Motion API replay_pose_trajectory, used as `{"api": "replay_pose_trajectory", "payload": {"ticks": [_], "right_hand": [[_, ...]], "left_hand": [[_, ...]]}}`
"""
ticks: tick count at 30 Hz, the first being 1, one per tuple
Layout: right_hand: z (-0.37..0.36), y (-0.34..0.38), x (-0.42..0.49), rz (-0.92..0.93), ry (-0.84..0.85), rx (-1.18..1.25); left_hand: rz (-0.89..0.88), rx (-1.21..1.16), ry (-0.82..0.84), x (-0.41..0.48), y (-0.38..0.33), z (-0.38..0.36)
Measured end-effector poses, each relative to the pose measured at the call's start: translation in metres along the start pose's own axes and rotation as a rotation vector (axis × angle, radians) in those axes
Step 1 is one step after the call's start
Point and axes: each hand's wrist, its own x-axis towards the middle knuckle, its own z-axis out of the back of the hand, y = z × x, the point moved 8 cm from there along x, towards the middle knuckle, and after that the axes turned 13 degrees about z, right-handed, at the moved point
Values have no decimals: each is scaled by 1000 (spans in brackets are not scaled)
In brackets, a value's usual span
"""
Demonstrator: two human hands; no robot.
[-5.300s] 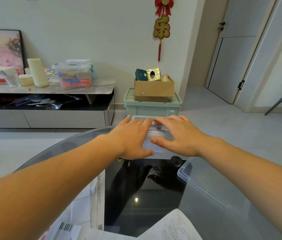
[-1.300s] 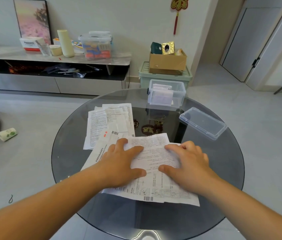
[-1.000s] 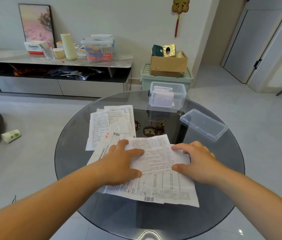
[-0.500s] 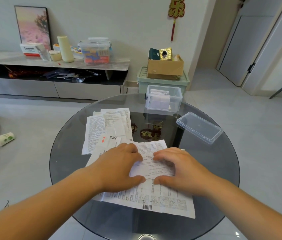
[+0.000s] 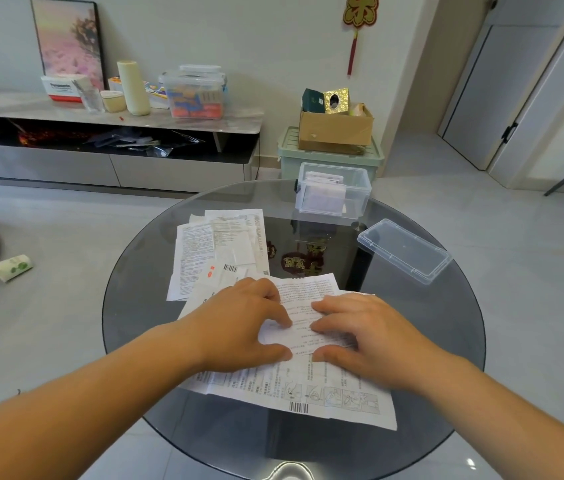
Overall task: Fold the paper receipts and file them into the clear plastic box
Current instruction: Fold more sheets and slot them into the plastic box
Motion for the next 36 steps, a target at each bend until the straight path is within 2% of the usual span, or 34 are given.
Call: {"api": "replay_pose_trajectory", "payload": {"ticks": [2, 6, 11, 14, 17, 20, 25, 30, 33, 36], "right_hand": [[-1, 3, 1, 36, 20, -71], [-1, 9, 1, 114, -50, -243], [1, 12, -3, 140, -141, -247], [7, 12, -3, 117, -204, -222], [10, 11, -2, 85, -200, -157], [9, -2, -5, -29, -159, 24], [10, -19, -11, -180, -268, 298], [8, -33, -8, -322, -370, 481], [6, -40, -4, -409, -415, 539], [3, -44, 0, -491, -337, 367]], "left_hand": [[-7, 32, -10, -2, -3, 1], [-12, 65, -19, -4, -5, 1], [3, -6, 10, -6, -3, 2], [13, -40, -25, -6, -1, 4], [15, -82, -73, -5, 1, 8], [34, -156, -77, -5, 7, 10], [87, -306, -55, -7, 20, 7], [168, -278, -166, -1, 23, 7], [248, -278, -230, 7, 23, 6], [361, -289, -221, 13, 25, 0]]}}
